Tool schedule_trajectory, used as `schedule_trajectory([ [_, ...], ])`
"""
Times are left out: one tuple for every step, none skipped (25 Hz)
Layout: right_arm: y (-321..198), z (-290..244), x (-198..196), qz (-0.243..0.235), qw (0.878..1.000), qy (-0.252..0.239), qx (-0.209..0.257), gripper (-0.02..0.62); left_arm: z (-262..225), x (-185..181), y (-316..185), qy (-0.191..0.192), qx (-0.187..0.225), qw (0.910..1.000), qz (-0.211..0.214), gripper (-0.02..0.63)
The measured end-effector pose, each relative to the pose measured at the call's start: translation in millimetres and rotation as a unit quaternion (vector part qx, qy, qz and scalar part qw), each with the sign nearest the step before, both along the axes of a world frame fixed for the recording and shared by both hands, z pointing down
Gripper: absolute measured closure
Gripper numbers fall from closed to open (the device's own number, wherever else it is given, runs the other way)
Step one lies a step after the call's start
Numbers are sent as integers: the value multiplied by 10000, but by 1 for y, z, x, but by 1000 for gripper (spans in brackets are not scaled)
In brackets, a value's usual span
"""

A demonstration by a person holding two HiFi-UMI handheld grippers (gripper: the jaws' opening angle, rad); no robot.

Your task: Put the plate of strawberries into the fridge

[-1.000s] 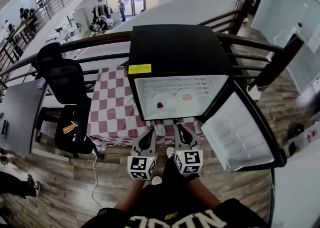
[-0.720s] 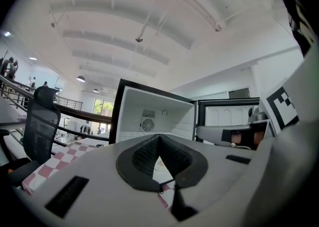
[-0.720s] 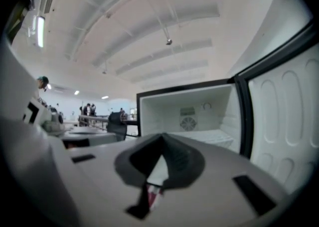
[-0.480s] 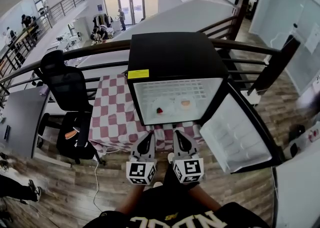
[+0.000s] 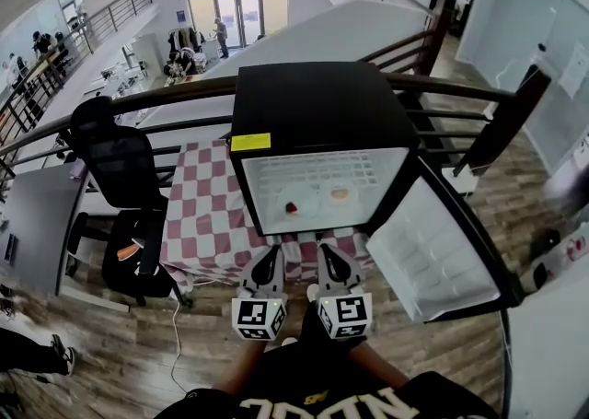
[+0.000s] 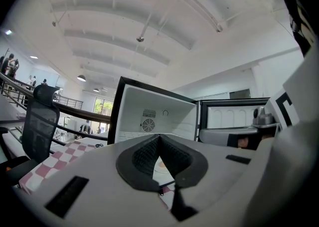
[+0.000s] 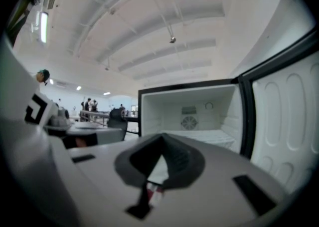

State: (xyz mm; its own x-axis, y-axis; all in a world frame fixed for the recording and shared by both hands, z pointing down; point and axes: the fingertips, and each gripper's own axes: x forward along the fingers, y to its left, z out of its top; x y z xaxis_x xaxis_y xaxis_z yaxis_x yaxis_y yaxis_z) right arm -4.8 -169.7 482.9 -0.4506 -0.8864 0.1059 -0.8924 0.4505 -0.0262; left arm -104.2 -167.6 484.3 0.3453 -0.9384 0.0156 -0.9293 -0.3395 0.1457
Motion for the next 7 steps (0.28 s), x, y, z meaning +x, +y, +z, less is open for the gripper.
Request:
schedule_trajectory([
  [-2,0,2,9,10000,17,5,576,1,1,-2,6,-8,10000,0,589],
  [-5,-1,3,17,10000,34,17,575,2,2,-4,16,-15,10000,2,589],
  [-7,-2,5,23,10000,47,30,575,3,2,-6,24,-18,10000,5,589],
  [-10,-3,5,27,10000,57,37,575,3,3,-8,27,-16,10000,8,589],
  [-12,-3,6,28,10000,68,42,575,3,4,-11,28,-12,10000,9,589],
  [-14,-4,7,28,10000,81,46,575,4,5,-13,28,-8,10000,10,589],
  [-17,-4,7,28,9999,93,51,575,4,5,-16,29,-3,10000,10,589],
])
